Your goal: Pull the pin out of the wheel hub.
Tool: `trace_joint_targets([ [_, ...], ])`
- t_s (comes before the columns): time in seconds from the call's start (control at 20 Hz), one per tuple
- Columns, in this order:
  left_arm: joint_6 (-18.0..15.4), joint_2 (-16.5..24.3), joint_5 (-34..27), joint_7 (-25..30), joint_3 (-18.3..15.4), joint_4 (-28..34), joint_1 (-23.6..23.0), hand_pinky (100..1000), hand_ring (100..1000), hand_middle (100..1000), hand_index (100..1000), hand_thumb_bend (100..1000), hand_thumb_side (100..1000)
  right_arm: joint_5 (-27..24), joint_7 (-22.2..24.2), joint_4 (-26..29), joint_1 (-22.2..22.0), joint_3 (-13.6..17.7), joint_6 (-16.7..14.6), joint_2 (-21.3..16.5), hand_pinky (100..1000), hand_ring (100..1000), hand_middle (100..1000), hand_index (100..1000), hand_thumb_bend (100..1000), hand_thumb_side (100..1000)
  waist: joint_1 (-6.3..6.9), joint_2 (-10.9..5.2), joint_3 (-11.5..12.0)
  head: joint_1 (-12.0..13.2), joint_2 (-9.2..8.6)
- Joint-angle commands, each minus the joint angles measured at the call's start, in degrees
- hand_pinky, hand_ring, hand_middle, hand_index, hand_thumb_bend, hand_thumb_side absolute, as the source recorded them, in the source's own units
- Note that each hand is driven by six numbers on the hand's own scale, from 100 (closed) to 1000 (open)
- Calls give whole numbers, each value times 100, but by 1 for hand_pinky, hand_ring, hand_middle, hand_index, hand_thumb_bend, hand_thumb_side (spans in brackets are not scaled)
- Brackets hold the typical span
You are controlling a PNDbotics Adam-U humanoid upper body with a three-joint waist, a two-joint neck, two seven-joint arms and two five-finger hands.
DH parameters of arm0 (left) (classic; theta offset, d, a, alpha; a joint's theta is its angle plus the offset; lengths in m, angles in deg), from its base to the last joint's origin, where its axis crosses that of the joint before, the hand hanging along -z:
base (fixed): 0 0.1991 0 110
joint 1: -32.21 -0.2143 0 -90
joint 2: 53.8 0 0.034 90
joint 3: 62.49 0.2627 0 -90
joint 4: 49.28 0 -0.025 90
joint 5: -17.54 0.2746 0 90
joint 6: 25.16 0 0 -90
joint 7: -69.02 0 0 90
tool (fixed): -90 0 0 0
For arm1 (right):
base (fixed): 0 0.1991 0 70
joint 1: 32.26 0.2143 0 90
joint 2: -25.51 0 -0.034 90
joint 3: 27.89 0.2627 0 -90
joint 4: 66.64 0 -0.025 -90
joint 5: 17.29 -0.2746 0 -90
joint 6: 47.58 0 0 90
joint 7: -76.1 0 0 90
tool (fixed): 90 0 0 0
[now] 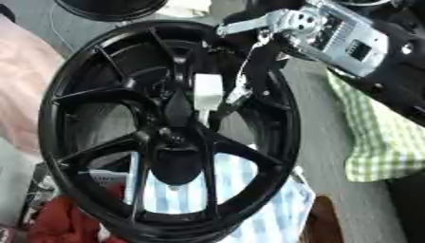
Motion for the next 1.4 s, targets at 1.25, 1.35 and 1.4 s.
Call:
trace_joint_targets([
  [1.25,23,107,17,55,-38,108,53,749,702,757,813,145,835,-140,-56,-265,219,163,-126,205,771,770,484,711,720,253,-14,-24,17,69,-17],
  [1.35,24,107,14,58,-38,108,61,748,703,757,812,145,834,-138,-69,-277,230,160,-133,222,770,769,483,710,721,251,-20,-24,20,76,-26],
  [1.4,24,108,13,58,-38,108,63,748,703,758,813,145,834,-137,-75,-281,237,159,-137,230,769,768,481,708,726,243,-23,-23,22,80,-31],
])
